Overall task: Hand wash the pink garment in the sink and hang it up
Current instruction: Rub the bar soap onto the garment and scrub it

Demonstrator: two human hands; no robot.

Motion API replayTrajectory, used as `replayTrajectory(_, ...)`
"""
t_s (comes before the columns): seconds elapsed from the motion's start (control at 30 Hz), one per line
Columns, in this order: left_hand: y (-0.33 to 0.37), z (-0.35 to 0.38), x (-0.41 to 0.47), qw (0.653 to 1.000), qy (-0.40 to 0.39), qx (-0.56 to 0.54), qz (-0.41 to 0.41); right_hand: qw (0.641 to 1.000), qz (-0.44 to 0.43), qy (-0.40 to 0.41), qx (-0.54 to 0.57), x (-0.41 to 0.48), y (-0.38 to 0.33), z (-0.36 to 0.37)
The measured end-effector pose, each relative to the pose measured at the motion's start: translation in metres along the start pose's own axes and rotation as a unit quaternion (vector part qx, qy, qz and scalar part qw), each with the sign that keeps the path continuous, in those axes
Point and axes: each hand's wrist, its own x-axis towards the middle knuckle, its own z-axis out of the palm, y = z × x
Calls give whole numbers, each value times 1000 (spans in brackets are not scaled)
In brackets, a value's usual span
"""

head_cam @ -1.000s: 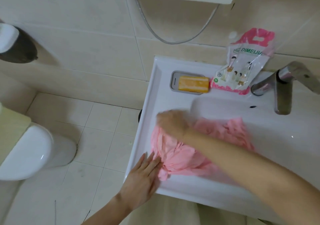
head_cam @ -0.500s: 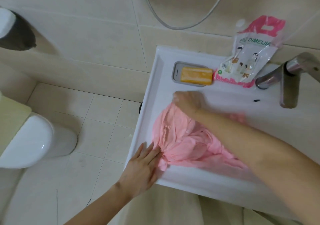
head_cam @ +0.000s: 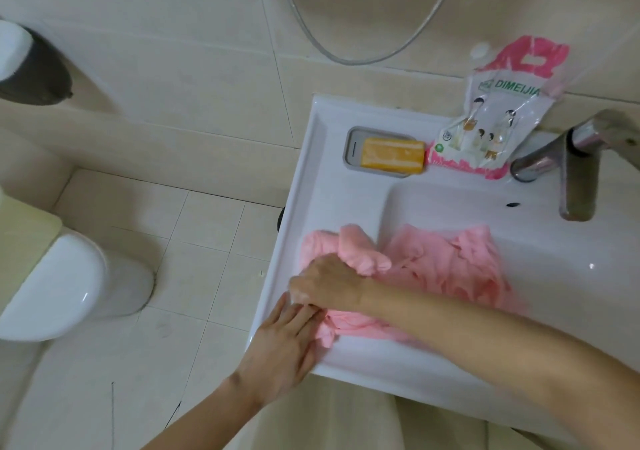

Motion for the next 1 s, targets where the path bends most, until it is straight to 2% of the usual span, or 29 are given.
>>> replayTrajectory(0.03, 0, 0, -1, 1000, -2, 2, -2, 994, 84, 62, -11, -4, -7, -24)
replayTrajectory(0.07, 0, -1, -1, 1000, -1, 9, -6, 983, 91, 31, -159, 7, 6, -30)
replayTrajectory(0.1, 1, -3, -1, 1000, 0, 16, -5, 966, 164, -50, -194, 26, 6, -46)
replayTrajectory(0.13, 1, -4, 0, 1000, -2, 21, -1, 907, 299, -18, -296, 35, 14, -65)
replayTrajectory(0.17, 0, -5, 0, 1000, -11, 19, 0, 890, 337, -19, -307, 39, 12, -72)
replayTrajectory(0.2, 0, -5, 0, 1000, -22, 14, -6, 900, 299, -53, -314, 39, 2, -70)
replayTrajectory(0.23, 1, -4, 1, 999, -28, 11, -10, 927, 222, -107, -283, 31, -19, -51)
replayTrajectory(0.27, 1, -4, 1, 999, -34, 9, -13, 935, 172, -172, -257, 24, -39, -38)
replayTrajectory(0.3, 1, -2, 1, 999, -38, 10, -11, 944, 157, -186, -222, 21, -43, -35)
replayTrajectory(0.33, 1, -2, 0, 999, -44, 9, -10, 943, 204, -184, -189, 20, -41, -39)
replayTrajectory(0.4, 1, -4, -1, 999, -28, 22, -10, 913, 278, -159, -253, 33, -9, -64)
replayTrajectory(0.43, 1, -5, -1, 999, -21, 25, -7, 893, 317, -107, -302, 35, 1, -75)
replayTrajectory(0.47, 0, -6, 0, 999, -27, 19, -7, 894, 310, -44, -320, 35, -2, -72)
replayTrajectory(0.5, 1, -7, 1, 999, -36, 8, -16, 917, 265, -26, -298, 31, -11, -61)
replayTrajectory(0.53, 2, -7, 1, 999, -36, 1, -25, 929, 240, -91, -266, 26, -27, -43)
replayTrajectory(0.57, 3, -7, 2, 999, -37, -2, -31, 941, 178, -179, -224, 13, -39, -13)
replayTrajectory(0.6, 4, -7, 2, 998, -45, -5, -35, 936, 116, -230, -239, 10, -41, -1)
replayTrajectory(0.63, 3, -6, 0, 998, -52, -3, -34, 936, 131, -221, -241, 16, -38, -15)
replayTrajectory(0.67, 2, -6, -3, 998, -50, 6, -31, 930, 175, -172, -275, 27, -25, -29)
replayTrajectory(0.7, 2, -6, -3, 998, -45, 19, -29, 916, 218, -121, -314, 40, -9, -47)
replayTrajectory(0.73, 2, -8, -2, 998, -52, 28, -27, 882, 290, -100, -357, 46, 4, -67)
replayTrajectory(0.77, 2, -10, -1, 997, -62, 32, -26, 876, 312, -81, -359, 50, 5, -72)
replayTrajectory(0.83, 3, -11, 0, 996, -76, 27, -33, 935, 204, -76, -280, 37, -17, -43)
replayTrajectory(0.87, 3, -11, 0, 996, -76, 24, -32, 951, 174, -162, -197, 24, -43, -18)
replayTrajectory(0.9, 3, -10, 2, 996, -76, 24, -28, 958, 145, -175, -174, 8, -46, 6)
replayTrajectory(0.93, 3, -9, 1, 996, -80, 24, -25, 959, 168, -175, -143, 4, -42, 4)
replayTrajectory(0.97, 2, -8, 0, 996, -79, 29, -25, 958, 203, -143, -144, 10, -32, -6)
replayTrajectory(1.0, 2, -10, 1, 996, -72, 36, -28, 946, 241, -96, -193, 23, -19, -27)
